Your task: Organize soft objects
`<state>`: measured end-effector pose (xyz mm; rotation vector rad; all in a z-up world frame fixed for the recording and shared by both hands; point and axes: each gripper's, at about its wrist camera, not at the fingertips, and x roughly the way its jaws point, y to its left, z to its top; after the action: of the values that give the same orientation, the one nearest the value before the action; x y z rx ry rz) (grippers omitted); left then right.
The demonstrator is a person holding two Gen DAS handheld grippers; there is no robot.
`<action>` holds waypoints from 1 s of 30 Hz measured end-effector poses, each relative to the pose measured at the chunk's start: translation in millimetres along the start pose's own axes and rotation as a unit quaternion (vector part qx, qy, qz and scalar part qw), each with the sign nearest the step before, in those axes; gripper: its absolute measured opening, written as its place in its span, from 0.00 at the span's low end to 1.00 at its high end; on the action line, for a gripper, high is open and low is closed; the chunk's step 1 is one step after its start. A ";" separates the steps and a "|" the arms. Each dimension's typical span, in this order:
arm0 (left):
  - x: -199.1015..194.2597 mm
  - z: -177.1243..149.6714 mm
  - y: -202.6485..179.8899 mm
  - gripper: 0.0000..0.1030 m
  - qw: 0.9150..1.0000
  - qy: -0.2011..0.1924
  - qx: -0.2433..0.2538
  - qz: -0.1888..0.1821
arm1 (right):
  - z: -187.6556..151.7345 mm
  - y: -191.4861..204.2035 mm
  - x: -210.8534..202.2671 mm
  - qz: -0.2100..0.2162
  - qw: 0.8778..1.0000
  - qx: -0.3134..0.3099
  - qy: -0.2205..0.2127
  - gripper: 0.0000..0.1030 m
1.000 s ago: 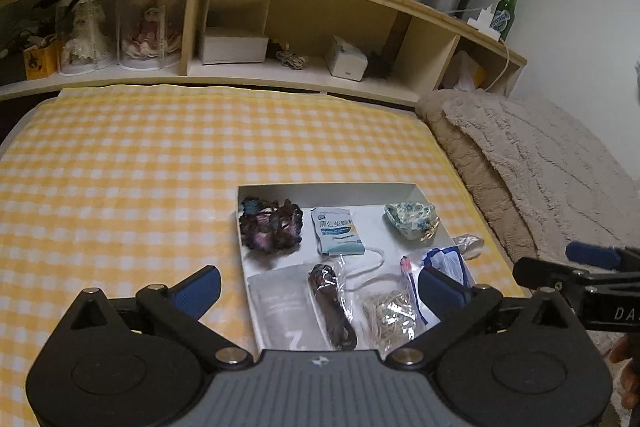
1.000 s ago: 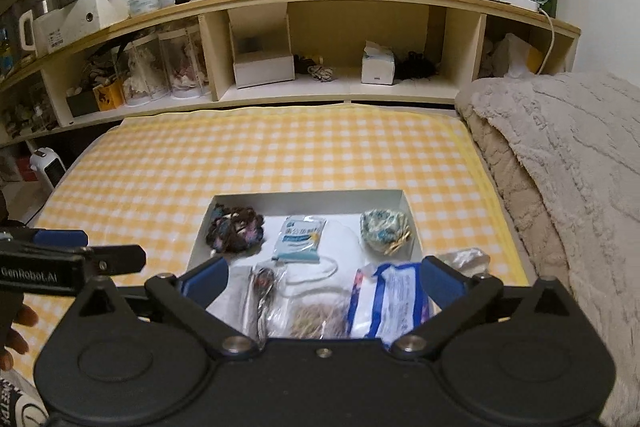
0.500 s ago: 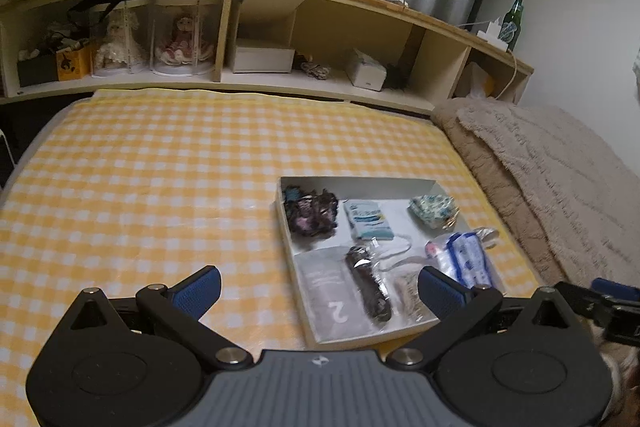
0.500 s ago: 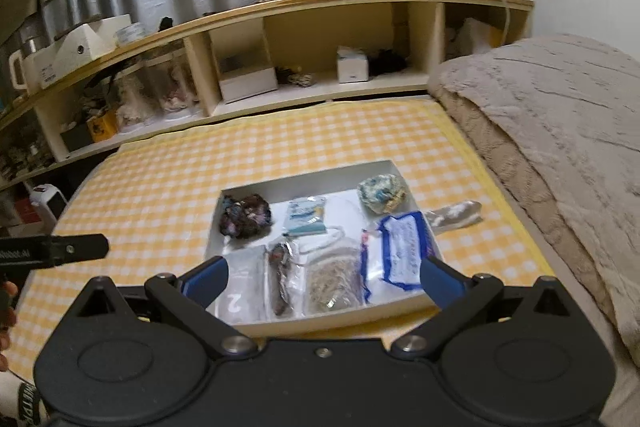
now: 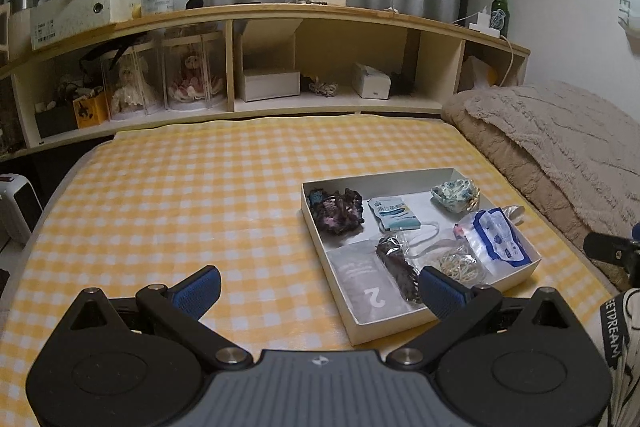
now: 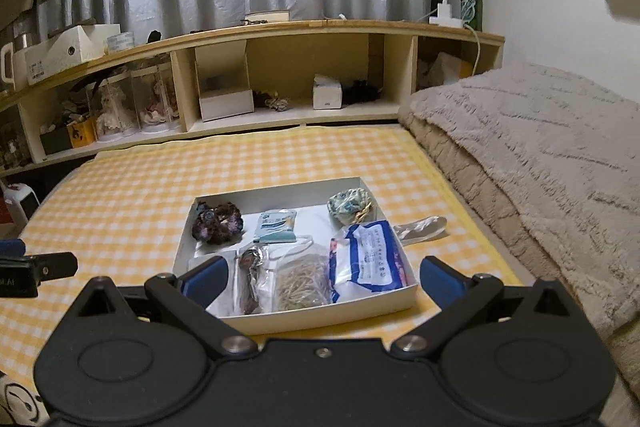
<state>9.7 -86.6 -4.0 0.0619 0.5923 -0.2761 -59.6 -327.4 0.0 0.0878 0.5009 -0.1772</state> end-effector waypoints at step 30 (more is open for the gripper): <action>-9.4 -14.2 3.1 1.00 0.999 -0.028 0.013 0.013 | -10.0 12.9 -2.3 -0.012 0.999 -0.028 -0.013 1.00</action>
<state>-4.7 -79.4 -10.5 0.0866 0.5318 -0.2602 -63.8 -313.1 -7.2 0.0252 0.4814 -0.1866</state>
